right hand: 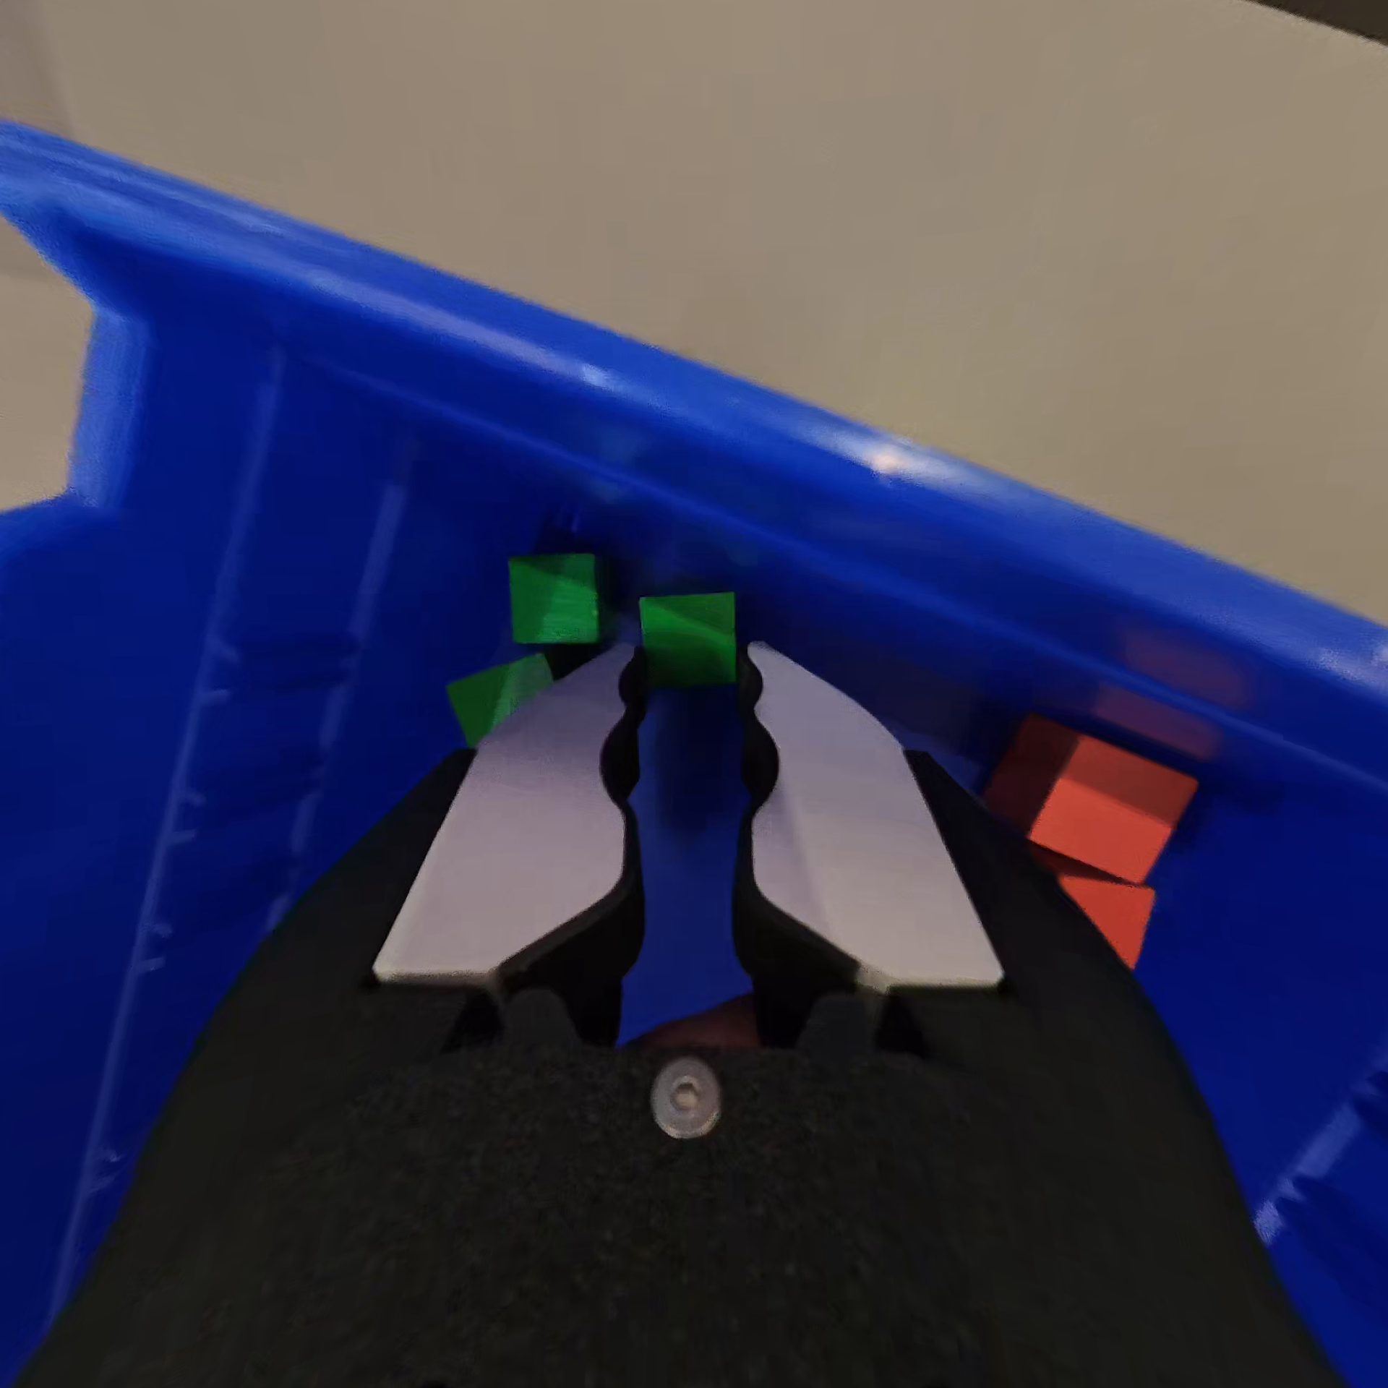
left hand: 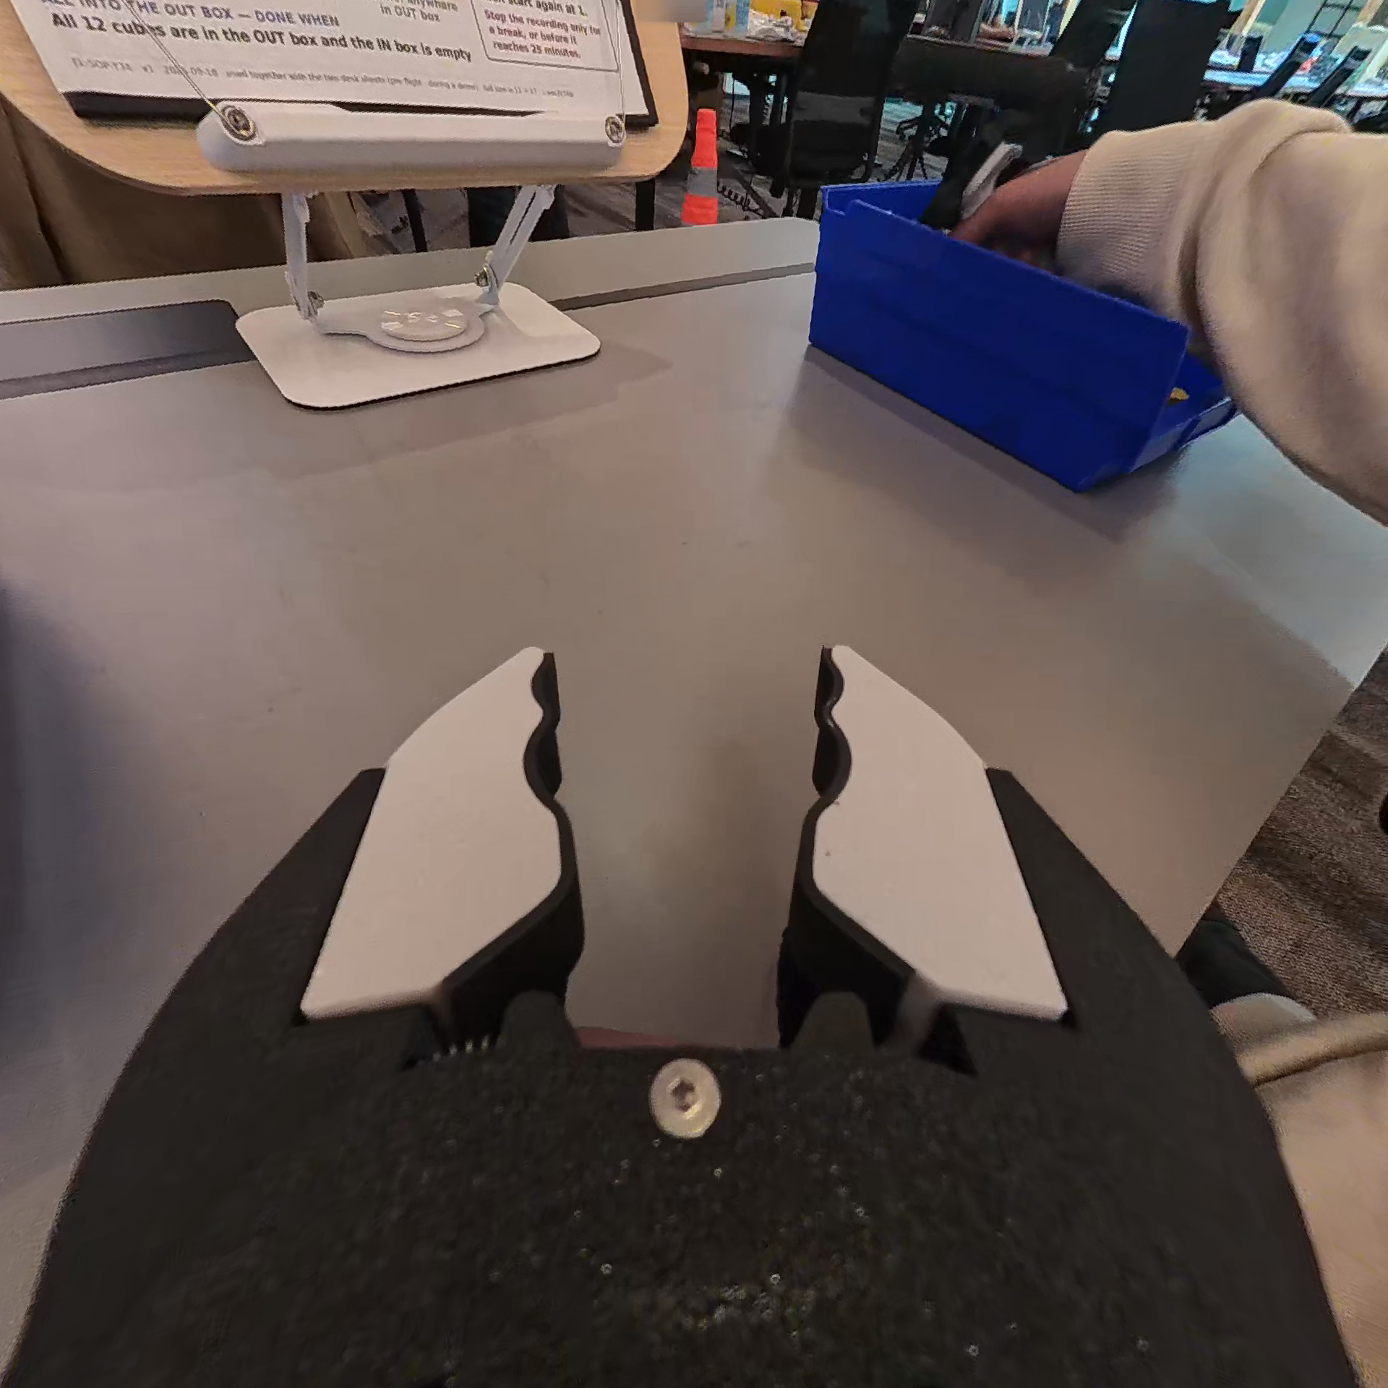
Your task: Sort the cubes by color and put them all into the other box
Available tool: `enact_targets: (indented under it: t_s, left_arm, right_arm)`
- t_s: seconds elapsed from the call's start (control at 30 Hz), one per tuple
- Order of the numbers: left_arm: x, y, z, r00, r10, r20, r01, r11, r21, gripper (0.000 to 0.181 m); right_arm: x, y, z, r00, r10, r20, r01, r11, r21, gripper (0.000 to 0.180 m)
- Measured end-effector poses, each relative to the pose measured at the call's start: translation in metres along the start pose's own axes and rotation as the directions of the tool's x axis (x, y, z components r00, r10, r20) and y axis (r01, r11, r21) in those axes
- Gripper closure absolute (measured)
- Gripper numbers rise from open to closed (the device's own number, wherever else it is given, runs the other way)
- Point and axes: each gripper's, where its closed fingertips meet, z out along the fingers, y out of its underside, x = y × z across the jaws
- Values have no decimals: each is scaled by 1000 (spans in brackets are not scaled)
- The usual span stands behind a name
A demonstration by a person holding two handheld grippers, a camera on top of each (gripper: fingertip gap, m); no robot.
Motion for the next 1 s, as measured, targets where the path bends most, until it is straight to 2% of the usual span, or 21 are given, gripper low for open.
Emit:
enact_targets:
  t_s: [0.13, 0.23, 0.33, 0.4, 0.43, 0.5, 0.6, 0.63, 0.7, 0.77, 0.8, 0.87, 0.9, 1.0]
  left_arm:
    - [4, 5, 3, 999, -25, -26, 24, 1000, -15, 115]
    - [5, 7, 5, 999, -27, -33, 26, 999, -26, 115]
    - [2, 5, 3, 1000, -16, -23, 16, 1000, -19, 115]
    - [-1, 3, 1, 1000, -15, -10, 15, 1000, -11, 115]
    - [-3, 2, 0, 1000, -17, -3, 17, 1000, -6, 115]
    - [-7, 1, 0, 1000, -20, 16, 20, 1000, -1, 115]
    - [-13, -2, -2, 998, -21, 53, 21, 1000, 9, 115]
    - [-15, -4, -2, 998, -21, 60, 20, 1000, 13, 115]
    - [-16, -5, -3, 997, -14, 70, 12, 1000, 19, 115]
    - [-16, -2, -3, 997, -7, 76, 6, 1000, 15, 115]
    - [-15, 0, -3, 997, -8, 72, 7, 1000, 8, 115]
    - [-14, 5, -3, 998, -11, 59, 12, 1000, -10, 115]
    - [-13, 9, -3, 999, -10, 53, 12, 1000, -28, 115]
    - [-15, 24, 0, 999, 1, 46, 3, 995, -99, 116]
  right_arm:
    - [-5, -3, 5, 1000, -10, 6, 10, 1000, 5, 157]
    - [-2, -1, -3, 1000, -16, -6, 16, 1000, 14, 148]
    - [-3, -5, -41, 998, -44, -40, 49, 991, 124, 145]
    - [-17, -9, -91, 995, -66, -78, 85, 956, 279, 144]
    - [-29, -11, -122, 993, -66, -101, 101, 915, 390, 144]
    - [-72, -4, -180, 994, -64, -91, 107, 776, 622, 146]
    - [-172, 37, -223, 983, -159, 86, 19, 564, 825, 147]
    - [-206, 55, -223, 968, -205, 145, -19, 518, 855, 147]
    - [-260, 89, -200, 939, -265, 219, -68, 483, 873, 148]
    - [-296, 113, -173, 927, -283, 248, -100, 448, 889, 152]
    - [-309, 120, -162, 926, -309, 219, -60, 451, 890, 152]
    - [-314, 123, -148, 944, -320, 77, 80, 450, 889, 150]
    - [-313, 122, -146, 952, -300, 59, 84, 442, 893, 152]
    - [-321, 126, -136, 934, -292, 205, -33, 502, 864, 153]
